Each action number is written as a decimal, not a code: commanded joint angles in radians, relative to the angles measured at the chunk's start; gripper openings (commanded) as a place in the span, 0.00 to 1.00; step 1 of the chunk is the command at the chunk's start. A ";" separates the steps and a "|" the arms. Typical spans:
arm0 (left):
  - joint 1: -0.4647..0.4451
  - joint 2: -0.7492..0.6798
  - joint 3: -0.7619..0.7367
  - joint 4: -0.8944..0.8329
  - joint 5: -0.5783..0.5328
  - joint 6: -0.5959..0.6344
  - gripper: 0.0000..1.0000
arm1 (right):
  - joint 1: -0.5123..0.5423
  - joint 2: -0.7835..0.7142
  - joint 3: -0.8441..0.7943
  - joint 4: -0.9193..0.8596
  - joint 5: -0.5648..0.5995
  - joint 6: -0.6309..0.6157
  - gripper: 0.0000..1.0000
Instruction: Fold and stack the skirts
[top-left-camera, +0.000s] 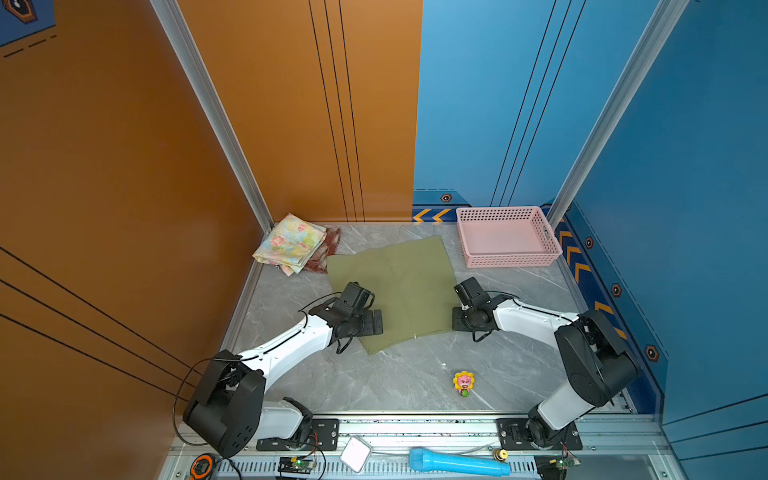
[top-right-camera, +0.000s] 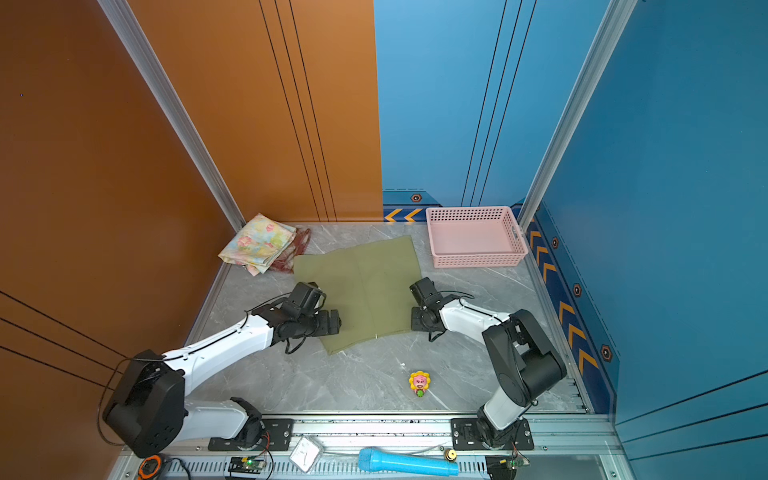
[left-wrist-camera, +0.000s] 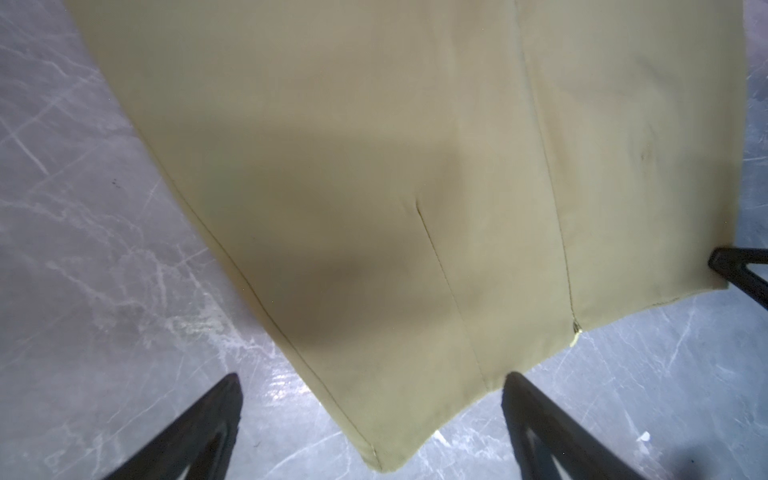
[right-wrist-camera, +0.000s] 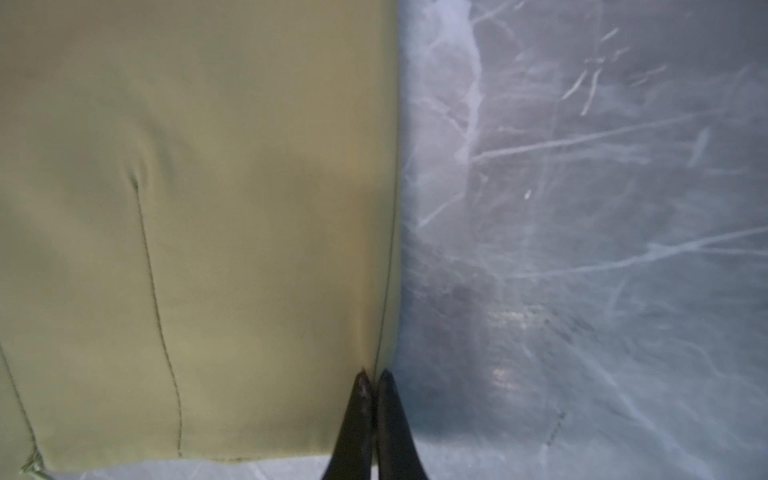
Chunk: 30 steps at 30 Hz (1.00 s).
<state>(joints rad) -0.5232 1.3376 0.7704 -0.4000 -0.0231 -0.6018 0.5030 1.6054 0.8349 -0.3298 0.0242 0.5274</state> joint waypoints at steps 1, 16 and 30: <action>0.012 -0.015 -0.008 -0.010 -0.014 -0.015 0.99 | -0.010 -0.069 -0.049 -0.038 0.026 0.004 0.00; -0.006 0.042 0.002 0.011 -0.001 -0.026 1.00 | -0.020 -0.274 -0.146 -0.106 0.054 0.010 0.07; -0.024 0.078 -0.022 0.027 -0.006 -0.033 0.96 | -0.126 -0.224 -0.136 -0.023 -0.060 0.018 0.51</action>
<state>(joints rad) -0.5426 1.4071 0.7685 -0.3695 -0.0223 -0.6277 0.3843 1.3556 0.7025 -0.3824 0.0044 0.5369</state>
